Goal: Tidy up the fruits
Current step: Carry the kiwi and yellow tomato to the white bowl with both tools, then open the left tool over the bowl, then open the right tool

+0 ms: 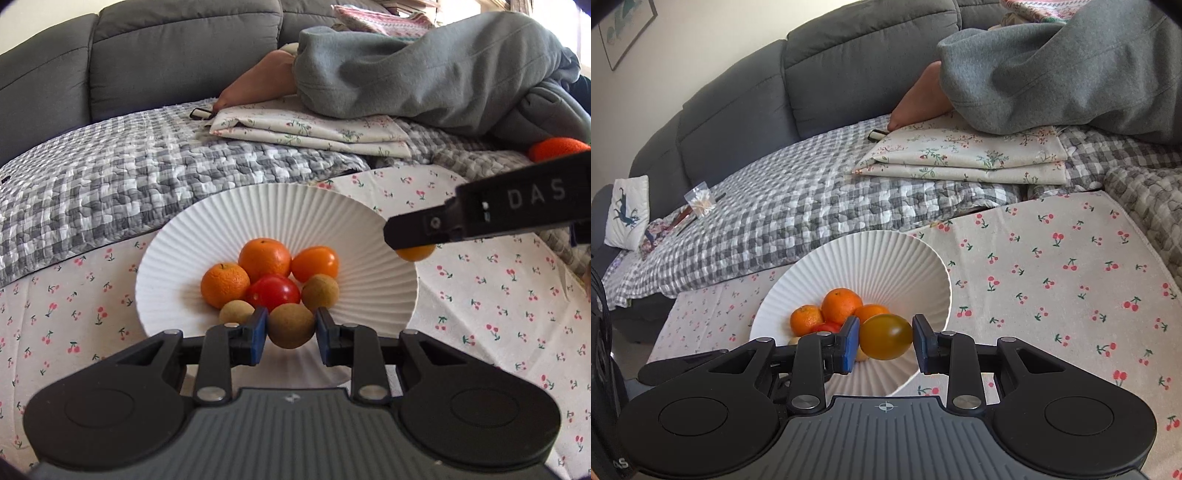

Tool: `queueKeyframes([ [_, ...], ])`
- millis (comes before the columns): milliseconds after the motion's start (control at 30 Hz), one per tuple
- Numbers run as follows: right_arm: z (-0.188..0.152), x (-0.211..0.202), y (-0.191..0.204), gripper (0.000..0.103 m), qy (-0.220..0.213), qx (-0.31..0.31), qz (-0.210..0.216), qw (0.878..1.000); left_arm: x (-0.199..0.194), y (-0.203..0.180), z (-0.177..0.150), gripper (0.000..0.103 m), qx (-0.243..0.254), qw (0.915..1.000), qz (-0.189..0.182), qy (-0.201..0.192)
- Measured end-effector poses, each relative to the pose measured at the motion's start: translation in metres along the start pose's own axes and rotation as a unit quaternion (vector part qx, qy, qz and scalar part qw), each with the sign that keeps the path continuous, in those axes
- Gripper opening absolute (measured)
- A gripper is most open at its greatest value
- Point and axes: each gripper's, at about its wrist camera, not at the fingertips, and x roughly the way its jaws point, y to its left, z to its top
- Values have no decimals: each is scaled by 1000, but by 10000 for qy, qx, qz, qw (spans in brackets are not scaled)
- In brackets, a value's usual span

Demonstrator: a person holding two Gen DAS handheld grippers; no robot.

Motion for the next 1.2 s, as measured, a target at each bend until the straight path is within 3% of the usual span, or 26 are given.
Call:
queueKeyframes([
  [233,7,23,-2,29,37,-66,-133,9999,4,2,-1,29,-9,10000,-8,43],
  [433,9,38,-6,29,84,-121,-210,9997,-11,14,8,37,-319,9992,-234,-96],
  [800,13,63,1,32,14,-178,-328,9993,-28,44,9,39,-831,9963,-98,-206],
  [1200,13,19,-1,35,-213,-2,-363,9991,-54,58,-5,39,-909,9956,179,-163],
])
